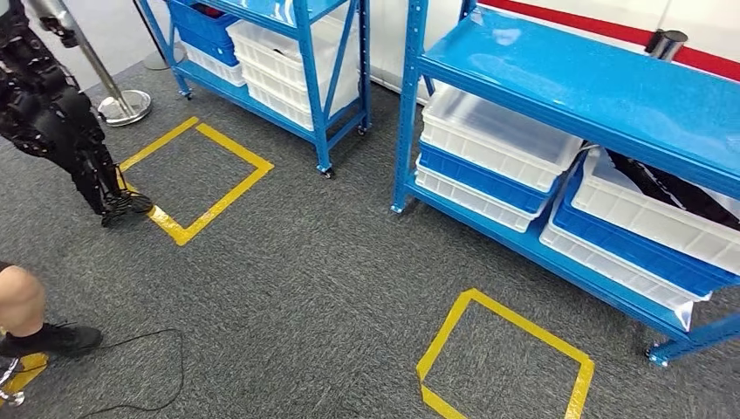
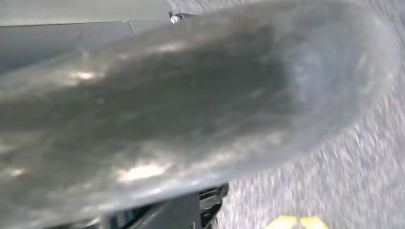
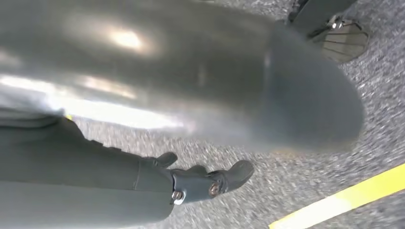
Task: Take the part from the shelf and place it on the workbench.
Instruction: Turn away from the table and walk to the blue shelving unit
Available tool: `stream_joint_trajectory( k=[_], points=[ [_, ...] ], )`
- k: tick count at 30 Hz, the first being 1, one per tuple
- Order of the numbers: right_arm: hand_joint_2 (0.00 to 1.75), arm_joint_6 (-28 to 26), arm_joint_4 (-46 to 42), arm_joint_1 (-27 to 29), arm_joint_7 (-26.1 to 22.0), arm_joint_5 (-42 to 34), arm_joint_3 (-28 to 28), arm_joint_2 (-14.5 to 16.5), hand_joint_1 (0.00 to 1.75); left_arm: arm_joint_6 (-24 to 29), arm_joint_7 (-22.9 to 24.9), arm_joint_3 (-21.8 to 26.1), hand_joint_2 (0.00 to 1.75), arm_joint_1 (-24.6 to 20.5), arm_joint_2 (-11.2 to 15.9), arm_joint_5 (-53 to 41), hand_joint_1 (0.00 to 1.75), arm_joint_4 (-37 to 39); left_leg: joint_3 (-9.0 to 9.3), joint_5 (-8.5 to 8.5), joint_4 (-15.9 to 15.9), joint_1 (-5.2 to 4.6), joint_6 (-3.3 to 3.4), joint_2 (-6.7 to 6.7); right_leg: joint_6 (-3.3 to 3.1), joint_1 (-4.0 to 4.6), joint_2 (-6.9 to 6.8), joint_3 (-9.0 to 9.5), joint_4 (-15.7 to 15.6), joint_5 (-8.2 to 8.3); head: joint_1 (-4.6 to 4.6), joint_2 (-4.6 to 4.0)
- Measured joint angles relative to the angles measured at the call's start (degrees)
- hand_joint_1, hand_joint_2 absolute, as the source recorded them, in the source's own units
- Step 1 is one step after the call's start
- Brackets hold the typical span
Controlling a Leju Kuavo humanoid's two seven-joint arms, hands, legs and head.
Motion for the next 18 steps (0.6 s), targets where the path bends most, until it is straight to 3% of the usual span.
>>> stream_joint_trajectory(
  k=[1, 2, 3, 4, 6, 8, 10, 11, 12, 14, 16, 18],
  points=[
    [0.00, 0.00, 0.00, -0.06, 0.04, 0.05, -0.01, 0.08, 0.00, 0.11, 0.02, -0.01, 0.00, 0.12, 0.00, -0.06, 0.00, 0.01, -1.83, -2.04, 3.85, 0.03, -0.02, -1.60, -0.20, 0.14, 0.90, 0.03, 0.02, 0.00, -0.07, 0.00],
    [0.00, 0.00, 0.00, -0.12, 0.05, 0.14, -0.01, 0.16, 0.00, 0.22, 0.08, -0.01, 0.00, 0.24, -0.02, -0.13, 0.00, 0.02, -3.67, -3.49, 7.39, 0.03, -0.02, -2.21, -0.35, 0.25, 1.83, 0.06, 0.03, -0.02, -0.12, 0.00],
    [0.00, 0.00, 0.00, -0.11, 0.06, 0.27, -0.02, 0.22, 0.00, 0.36, 0.15, -0.01, 0.00, 0.34, -0.03, -0.19, 0.00, 0.03, -5.07, -4.04, 9.76, 0.04, -0.01, -2.46, -0.37, 0.33, 2.84, 0.12, 0.04, -0.05, -0.12, 0.00],
    [0.00, 0.00, 0.00, -0.04, 0.07, 0.40, -0.02, 0.25, 0.00, 0.54, 0.25, -0.01, 0.00, 0.37, -0.05, -0.25, 0.00, 0.04, -5.53, -3.25, 10.00, 0.08, 0.02, -2.55, -0.38, 0.37, 3.85, 0.23, 0.07, -0.08, -0.12, 0.00],
    [0.00, 0.00, 0.00, 0.10, 0.08, 0.66, -0.03, 0.26, 0.00, 0.83, 0.44, -0.01, 0.00, 0.36, -0.03, -0.29, 0.00, 0.04, -3.54, 1.00, 4.46, 0.35, 0.05, -3.32, -0.20, 0.29, 5.70, 0.51, 0.19, -0.25, -0.13, 0.00],
    [0.00, 0.00, 0.00, 0.05, 0.10, 0.85, -0.03, 0.27, 0.00, 0.96, 0.62, -0.02, 0.00, 0.34, -0.01, -0.31, 0.00, 0.05, -0.90, 4.04, -2.09, 0.68, 0.04, -5.66, 0.31, 0.40, 7.25, 0.43, 0.56, -0.56, -0.19, 0.00],
    [0.00, 0.00, 0.00, 0.08, 0.14, 0.94, -0.03, 0.26, 0.00, 1.00, 0.73, -0.03, 0.00, 0.25, -0.02, -0.35, 0.00, 0.05, -0.16, 4.39, -4.22, 0.50, 0.45, -6.69, 0.99, 0.35, 8.37, -0.06, 0.60, -0.54, -0.26, 0.00],
    [0.00, -0.01, 0.00, 0.21, 0.15, 0.95, -0.04, 0.26, 0.00, 1.02, 0.74, -0.03, 0.00, 0.19, -0.03, -0.37, 0.00, 0.05, -0.18, 4.52, -4.35, 0.36, 0.85, -6.13, 1.37, 0.17, 8.90, -0.41, 0.44, -0.43, -0.27, 0.00],
    [0.00, -0.02, 0.00, 0.38, 0.16, 0.95, -0.07, 0.23, 0.00, 1.05, 0.74, -0.03, 0.00, 0.12, -0.05, -0.37, 0.00, 0.04, -0.16, 4.68, -4.51, 0.27, 1.29, -5.52, 1.71, 0.05, 8.93, -0.69, 0.41, -0.39, -0.25, 0.00],
    [0.00, -0.04, 0.00, 0.49, 0.17, 0.97, -0.13, 0.19, 0.00, 1.23, 0.70, -0.03, 0.00, 0.09, -0.10, -0.27, 0.00, 0.03, -0.09, 4.91, -4.88, 0.29, 2.17, -4.32, 1.95, 0.25, 6.58, -2.10, 2.50, -1.40, -0.08, 0.00],
    [0.00, -0.04, 0.00, 0.26, 0.18, 0.99, -0.21, 0.19, 0.00, 1.43, 0.67, -0.03, 0.00, 0.18, -0.12, -0.18, 0.00, 0.03, -0.09, 4.86, -5.00, 0.06, 2.79, -2.81, 1.51, 0.47, 3.19, -5.60, 9.25, -4.21, 0.12, 0.00],
    [0.00, -0.04, 0.00, 0.11, 0.19, 0.99, -0.32, 0.20, 0.00, 1.50, 0.66, -0.03, 0.00, 0.26, -0.13, -0.18, 0.00, 0.04, -0.10, 4.72, -4.99, -0.21, 3.07, -1.09, 1.36, 0.45, 2.04, -9.24, 16.17, -6.44, 0.15, 0.00]
  ],
)
